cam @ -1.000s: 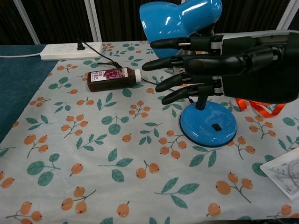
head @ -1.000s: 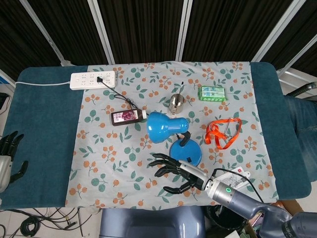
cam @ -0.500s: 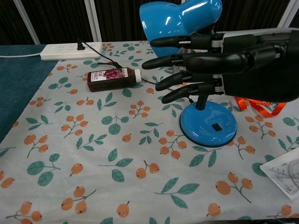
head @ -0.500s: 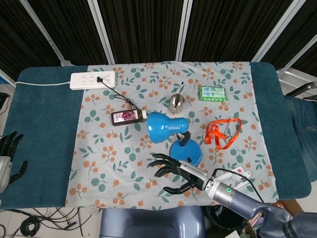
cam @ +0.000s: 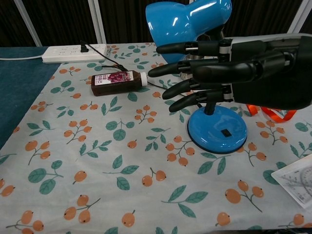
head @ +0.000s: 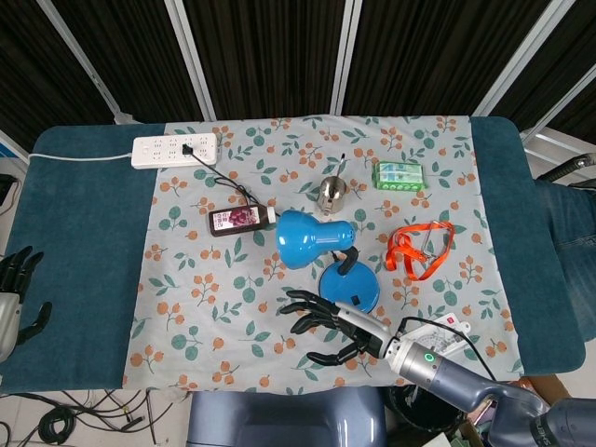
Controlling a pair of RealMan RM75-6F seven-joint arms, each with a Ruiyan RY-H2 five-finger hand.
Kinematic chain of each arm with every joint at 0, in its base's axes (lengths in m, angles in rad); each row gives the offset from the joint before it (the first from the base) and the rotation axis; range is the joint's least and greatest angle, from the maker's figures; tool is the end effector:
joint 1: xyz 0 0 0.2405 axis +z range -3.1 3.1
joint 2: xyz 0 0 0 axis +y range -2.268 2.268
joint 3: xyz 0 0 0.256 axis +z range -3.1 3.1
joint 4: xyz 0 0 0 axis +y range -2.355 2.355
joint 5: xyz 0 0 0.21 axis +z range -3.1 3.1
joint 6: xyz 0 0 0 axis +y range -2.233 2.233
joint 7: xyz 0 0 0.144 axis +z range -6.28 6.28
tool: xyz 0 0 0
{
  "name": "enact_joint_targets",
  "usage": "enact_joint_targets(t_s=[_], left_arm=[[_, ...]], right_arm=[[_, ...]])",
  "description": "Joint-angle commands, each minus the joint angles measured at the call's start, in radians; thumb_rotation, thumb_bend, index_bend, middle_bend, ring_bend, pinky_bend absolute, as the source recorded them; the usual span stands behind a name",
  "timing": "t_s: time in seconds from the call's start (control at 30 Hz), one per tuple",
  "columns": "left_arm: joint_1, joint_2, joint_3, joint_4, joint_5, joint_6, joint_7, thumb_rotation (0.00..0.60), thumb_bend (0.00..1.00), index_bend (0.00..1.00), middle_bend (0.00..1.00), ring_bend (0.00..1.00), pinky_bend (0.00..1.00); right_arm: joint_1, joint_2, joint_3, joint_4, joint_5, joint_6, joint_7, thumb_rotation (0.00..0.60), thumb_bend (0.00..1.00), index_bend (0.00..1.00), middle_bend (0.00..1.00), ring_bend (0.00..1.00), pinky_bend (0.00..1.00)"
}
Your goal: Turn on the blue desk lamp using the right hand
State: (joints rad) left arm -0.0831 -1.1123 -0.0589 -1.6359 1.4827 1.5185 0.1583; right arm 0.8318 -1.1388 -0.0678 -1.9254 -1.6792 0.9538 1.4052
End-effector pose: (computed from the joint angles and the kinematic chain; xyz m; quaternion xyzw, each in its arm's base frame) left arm -0.3067 0.1819 0.1656 -0.6057 -0.3378 -0.3558 0.6264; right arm -0.0928 -0.2476 0.0476 -0.4783 0.7665 -0.4094 0.1269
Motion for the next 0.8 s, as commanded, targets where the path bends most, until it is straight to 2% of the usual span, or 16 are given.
enact_joint_targets(t_s=[0.03,0.17,0.27,0.37,0.43,0.5,0.63,0.8], left_arm=[[0.000,0.000,0.000,0.000,0.000,0.000,0.000,0.600,0.38,0.09,0.05,0.07,0.00],[0.000,0.000,0.000,-0.001,0.001,0.001,0.000,0.600,0.38,0.09,0.05,0.07,0.00],[0.000,0.000,0.000,-0.001,0.000,0.000,-0.001,0.600,0.38,0.09,0.05,0.07,0.00],[0.000,0.001,0.000,-0.001,0.001,0.000,-0.001,0.600,0.38,0.09,0.05,0.07,0.00],[-0.001,0.001,0.000,-0.001,0.000,-0.001,-0.002,0.600,0.38,0.09,0.05,0.07,0.00],[-0.001,0.001,0.000,-0.001,0.000,-0.002,-0.001,0.600,0.38,0.09,0.05,0.07,0.00],[-0.001,0.001,0.000,-0.002,0.000,-0.001,0.001,0.600,0.38,0.08,0.05,0.07,0.00],[-0.001,0.000,0.001,-0.003,0.000,-0.002,0.004,0.600,0.38,0.08,0.05,0.07,0.00]], right_arm=[[0.000,0.002,-0.001,0.000,0.004,-0.005,-0.011,0.600,0.24,0.00,0.12,0.25,0.21],[0.001,0.007,-0.008,0.001,0.004,-0.019,-0.033,0.600,0.25,0.00,0.12,0.26,0.21],[0.001,0.014,-0.019,0.010,0.000,-0.035,-0.084,0.600,0.30,0.00,0.16,0.33,0.26],[-0.004,0.022,-0.030,0.019,0.012,-0.054,-0.156,0.600,0.45,0.00,0.27,0.44,0.39],[-0.013,0.027,-0.039,0.024,0.049,-0.083,-0.245,0.600,0.55,0.00,0.36,0.51,0.49],[-0.022,0.028,-0.045,0.026,0.091,-0.108,-0.341,0.600,0.60,0.00,0.43,0.56,0.56],[-0.046,0.018,-0.065,0.029,0.184,-0.145,-0.621,0.600,0.62,0.00,0.55,0.66,0.67],[-0.093,-0.007,-0.072,0.024,0.316,-0.100,-0.918,0.600,0.63,0.00,0.67,0.76,0.76]])
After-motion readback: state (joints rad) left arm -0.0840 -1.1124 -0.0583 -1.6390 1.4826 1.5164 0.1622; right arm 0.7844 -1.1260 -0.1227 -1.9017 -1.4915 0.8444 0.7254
